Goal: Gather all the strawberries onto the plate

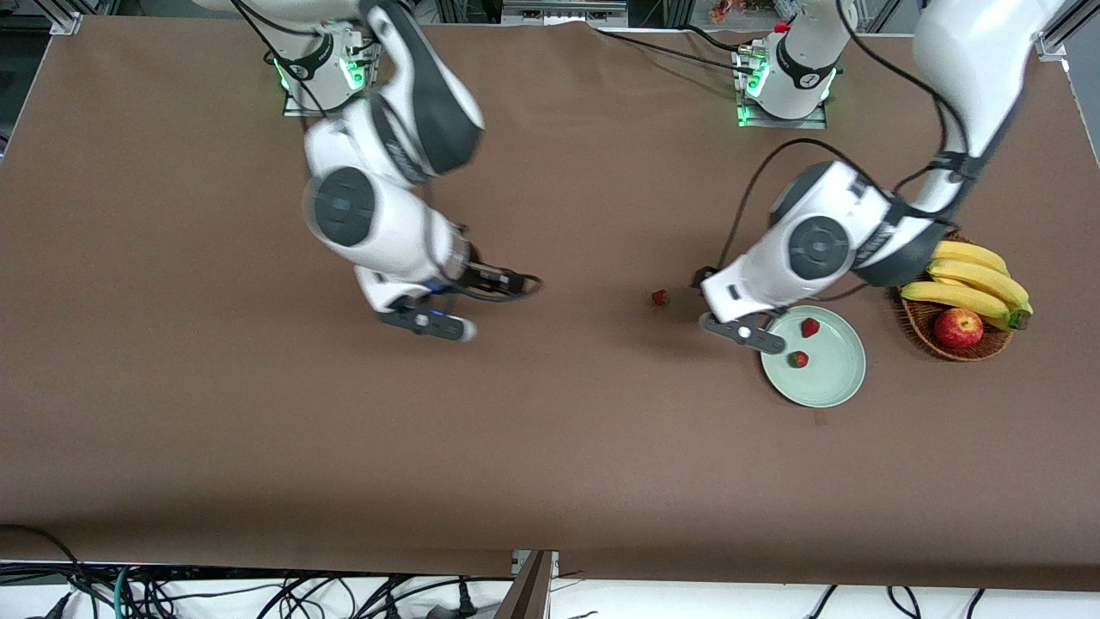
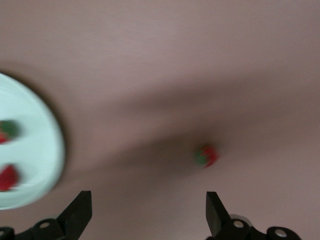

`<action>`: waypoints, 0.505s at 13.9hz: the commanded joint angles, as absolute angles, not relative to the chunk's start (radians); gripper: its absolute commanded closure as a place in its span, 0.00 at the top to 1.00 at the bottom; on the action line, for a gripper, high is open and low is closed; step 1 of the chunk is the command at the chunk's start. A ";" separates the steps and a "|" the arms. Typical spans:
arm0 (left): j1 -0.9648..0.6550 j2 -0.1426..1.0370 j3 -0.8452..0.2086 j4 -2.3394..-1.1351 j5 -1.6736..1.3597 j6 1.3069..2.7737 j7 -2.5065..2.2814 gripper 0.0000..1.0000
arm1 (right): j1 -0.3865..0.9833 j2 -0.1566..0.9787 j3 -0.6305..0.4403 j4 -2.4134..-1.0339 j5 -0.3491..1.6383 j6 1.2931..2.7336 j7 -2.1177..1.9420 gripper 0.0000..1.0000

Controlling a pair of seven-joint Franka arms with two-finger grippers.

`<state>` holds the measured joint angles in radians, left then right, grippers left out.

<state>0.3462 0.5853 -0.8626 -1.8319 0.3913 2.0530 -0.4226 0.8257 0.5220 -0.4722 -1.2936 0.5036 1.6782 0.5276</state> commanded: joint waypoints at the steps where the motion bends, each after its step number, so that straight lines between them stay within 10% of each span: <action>1: 0.308 0.624 -0.851 -1.929 0.455 2.254 -0.584 1.00 | 0.827 0.329 -0.500 -1.491 0.409 1.643 0.404 0.99; 7: 0.232 0.724 -0.830 -1.967 0.745 2.329 -0.832 1.00 | 0.339 0.082 -0.123 -1.592 0.135 1.497 0.290 0.99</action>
<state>0.2814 0.7042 -0.8393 -1.9668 0.6541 2.3188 -0.7148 0.4586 0.1733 -0.1993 -1.5384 0.1706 1.5418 0.3483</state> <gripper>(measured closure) 0.000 0.004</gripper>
